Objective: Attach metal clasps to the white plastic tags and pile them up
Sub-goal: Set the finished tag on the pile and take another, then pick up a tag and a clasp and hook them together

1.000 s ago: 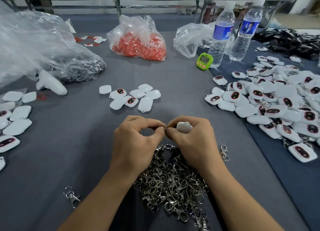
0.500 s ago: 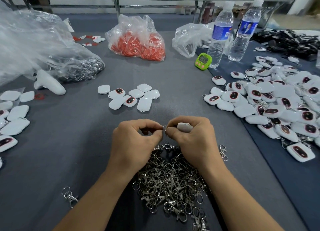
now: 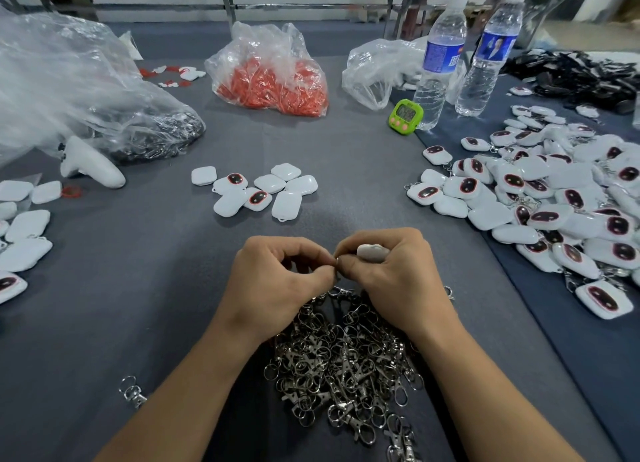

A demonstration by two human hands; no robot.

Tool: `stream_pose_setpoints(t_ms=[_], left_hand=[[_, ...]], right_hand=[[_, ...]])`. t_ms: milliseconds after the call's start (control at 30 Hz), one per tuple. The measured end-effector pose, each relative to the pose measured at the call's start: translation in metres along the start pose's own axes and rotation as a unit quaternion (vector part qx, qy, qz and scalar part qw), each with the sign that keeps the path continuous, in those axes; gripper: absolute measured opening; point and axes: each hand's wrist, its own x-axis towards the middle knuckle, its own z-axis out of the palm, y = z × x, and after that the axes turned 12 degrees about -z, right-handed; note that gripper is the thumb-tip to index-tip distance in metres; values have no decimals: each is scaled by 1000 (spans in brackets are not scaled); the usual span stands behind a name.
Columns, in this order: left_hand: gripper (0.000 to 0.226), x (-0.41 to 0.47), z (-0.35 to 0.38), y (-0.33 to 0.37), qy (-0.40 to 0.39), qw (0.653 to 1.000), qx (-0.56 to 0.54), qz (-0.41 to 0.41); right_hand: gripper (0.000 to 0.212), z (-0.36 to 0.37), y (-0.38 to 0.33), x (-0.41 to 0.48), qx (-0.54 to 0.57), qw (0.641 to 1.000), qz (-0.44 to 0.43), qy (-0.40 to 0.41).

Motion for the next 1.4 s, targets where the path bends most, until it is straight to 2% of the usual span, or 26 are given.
stream_pose_setpoints(t_ms=[233, 367, 533, 600, 667, 733, 833, 900, 967, 1067, 1133, 1200, 1233, 1300, 1367, 1400], left_hand=[[7, 0, -3, 0, -21, 1000, 2, -16], [17, -2, -4, 1, -27, 999, -23, -13], [7, -6, -1, 5, -3, 999, -35, -18], [8, -6, 1, 7, 50, 998, -34, -23], [8, -3, -3, 6, 153, 987, -8, -55], [16, 1, -14, 6, 260, 960, 60, -81], [18, 2, -26, 3, 320, 932, 147, -84], [9, 3, -26, 0, 319, 926, 177, -92], [9, 3, -22, 1, 309, 921, 218, -98], [9, 1, -18, 3, 272, 920, 265, -95], [9, 0, -18, 0, 221, 938, 260, -60], [8, -3, -18, -2, 145, 954, 261, -3], [9, -5, -17, -3, 111, 956, 269, 23], [12, -5, -14, -3, 83, 958, 272, 47], [7, -2, -13, -6, 82, 957, 273, 51], [6, 0, -12, -7, 78, 956, 278, 52]], right_hand=[[25, 1, -2, -3, -21, 999, -24, -12], [27, 2, -2, -2, -4, 1000, -22, -12], [23, 4, -1, 0, 9, 1000, -19, -20], [17, 7, 1, 0, 5, 1000, 2, -3], [14, 9, 4, 1, -7, 999, 33, 24], [20, 8, 7, 1, -23, 998, 49, 34], [19, 10, 6, 0, -22, 999, 41, 16], [19, 15, 5, -2, -39, 999, 13, 11], [21, 21, 3, -4, -54, 998, -21, -15], [21, 24, -2, -4, -42, 989, -71, -124], [23, 20, -4, -4, 14, 972, -67, -224], [25, 15, -6, -5, 116, 956, -36, -269], [24, 14, -6, -4, 168, 953, -19, -251], [24, 14, -5, -1, 247, 956, 20, -156], [28, 15, 1, 3, 254, 965, 58, -42], [29, 14, 5, 5, 216, 974, 70, 2]])
